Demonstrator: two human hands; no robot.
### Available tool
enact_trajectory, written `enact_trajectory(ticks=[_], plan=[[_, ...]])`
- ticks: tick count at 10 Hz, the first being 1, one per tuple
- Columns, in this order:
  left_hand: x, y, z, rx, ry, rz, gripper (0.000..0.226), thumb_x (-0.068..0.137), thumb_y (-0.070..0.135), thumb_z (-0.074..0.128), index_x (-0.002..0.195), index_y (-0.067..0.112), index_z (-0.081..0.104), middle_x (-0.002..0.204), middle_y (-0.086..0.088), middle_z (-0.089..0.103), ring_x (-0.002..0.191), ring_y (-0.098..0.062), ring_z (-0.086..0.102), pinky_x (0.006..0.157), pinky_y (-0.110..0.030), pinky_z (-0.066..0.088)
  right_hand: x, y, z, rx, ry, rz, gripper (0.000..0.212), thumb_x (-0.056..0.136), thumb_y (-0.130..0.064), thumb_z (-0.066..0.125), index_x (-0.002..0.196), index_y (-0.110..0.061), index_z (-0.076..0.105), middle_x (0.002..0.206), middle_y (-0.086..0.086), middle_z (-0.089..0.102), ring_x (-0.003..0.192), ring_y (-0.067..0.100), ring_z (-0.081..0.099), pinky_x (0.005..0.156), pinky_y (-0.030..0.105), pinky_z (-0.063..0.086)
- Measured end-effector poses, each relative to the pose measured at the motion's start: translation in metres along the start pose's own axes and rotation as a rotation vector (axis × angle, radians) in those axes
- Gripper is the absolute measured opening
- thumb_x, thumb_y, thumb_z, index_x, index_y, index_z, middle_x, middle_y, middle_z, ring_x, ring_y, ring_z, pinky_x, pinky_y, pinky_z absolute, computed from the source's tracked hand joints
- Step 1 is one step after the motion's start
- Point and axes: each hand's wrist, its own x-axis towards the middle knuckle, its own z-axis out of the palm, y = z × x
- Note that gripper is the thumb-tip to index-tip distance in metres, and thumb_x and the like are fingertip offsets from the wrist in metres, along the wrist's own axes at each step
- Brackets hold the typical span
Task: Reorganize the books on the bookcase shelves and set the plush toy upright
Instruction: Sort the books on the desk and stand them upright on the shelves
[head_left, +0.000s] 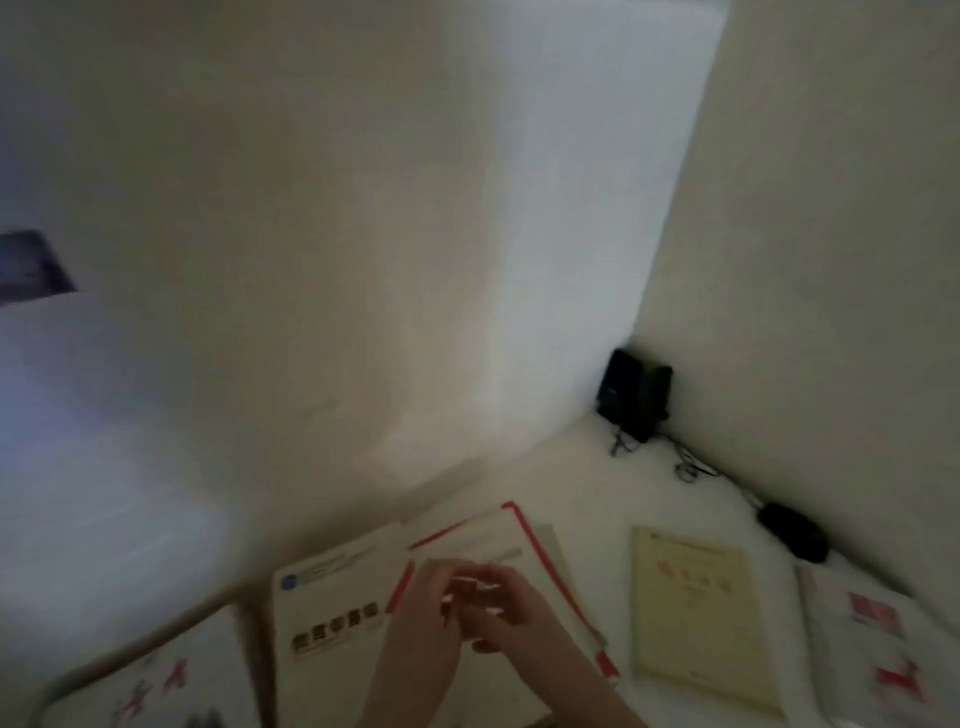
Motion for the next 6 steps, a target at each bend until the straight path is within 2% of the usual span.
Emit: enact_trajectory(ticks=[1,2,3,4,5,6], plan=[[0.006,-0.014,0.068,0.011,-0.278,-0.089,0.050,0.087,-0.012,0.044,0.085,0.036,0.058,0.094,0.009,0.057,0.084,-0.010,0.058,0.062,-0.008,0.047,-0.007,0.043,-0.053,0.018,0.084,0.187,0.042,0.077,-0.024,0.068,0.115,-0.018,0.054,0.086,-0.011,0.070,0.061,-0.002,0.065,0.058,0.016,0.048],[0.011,-0.017,0.119,0.225,-0.426,-0.034,0.028,0.084,0.007,0.049,0.082,0.030,0.064,0.095,-0.003,0.063,0.080,-0.014,0.060,0.059,-0.008,0.045,-0.013,0.071,-0.097,0.097,0.164,0.299,0.034,0.087,-0.016,0.065,0.120,-0.013,0.055,0.079,-0.010,0.071,0.058,0.001,0.065,0.056,0.016,0.047],[0.024,-0.022,0.172,0.195,-0.549,-0.066,0.018,0.089,0.009,0.047,0.090,0.021,0.060,0.094,0.000,0.060,0.080,-0.007,0.056,0.061,-0.007,0.044,-0.012,0.088,-0.137,0.107,0.261,0.372,0.048,0.067,-0.037,0.070,0.108,-0.016,0.057,0.073,-0.010,0.071,0.060,0.001,0.066,0.062,0.020,0.051],[0.040,-0.018,0.209,0.109,-0.611,-0.175,0.024,0.094,0.005,0.047,0.101,0.027,0.053,0.102,0.006,0.053,0.094,-0.008,0.054,0.069,-0.003,0.041,-0.005,0.104,-0.179,0.111,0.300,0.432,0.039,0.074,-0.032,0.074,0.105,-0.015,0.057,0.082,-0.004,0.069,0.059,0.000,0.065,0.061,0.018,0.051],[0.056,-0.025,0.249,0.161,-0.652,-0.235,0.026,0.094,0.002,0.047,0.108,0.024,0.052,0.108,0.003,0.053,0.100,-0.009,0.052,0.076,-0.002,0.038,0.001,0.123,-0.220,0.045,0.363,0.441,0.041,0.064,-0.037,0.071,0.099,-0.017,0.061,0.085,0.001,0.068,0.066,0.003,0.064,0.060,0.014,0.048],[0.067,-0.035,0.277,0.229,-0.719,-0.321,0.043,0.096,0.008,0.044,0.136,0.019,0.037,0.136,-0.004,0.039,0.128,-0.013,0.039,0.098,-0.011,0.026,0.005,0.150,-0.260,-0.118,0.540,0.430,0.027,0.085,-0.015,0.065,0.111,-0.017,0.057,0.112,0.006,0.057,0.106,0.016,0.056,0.081,0.019,0.043]])
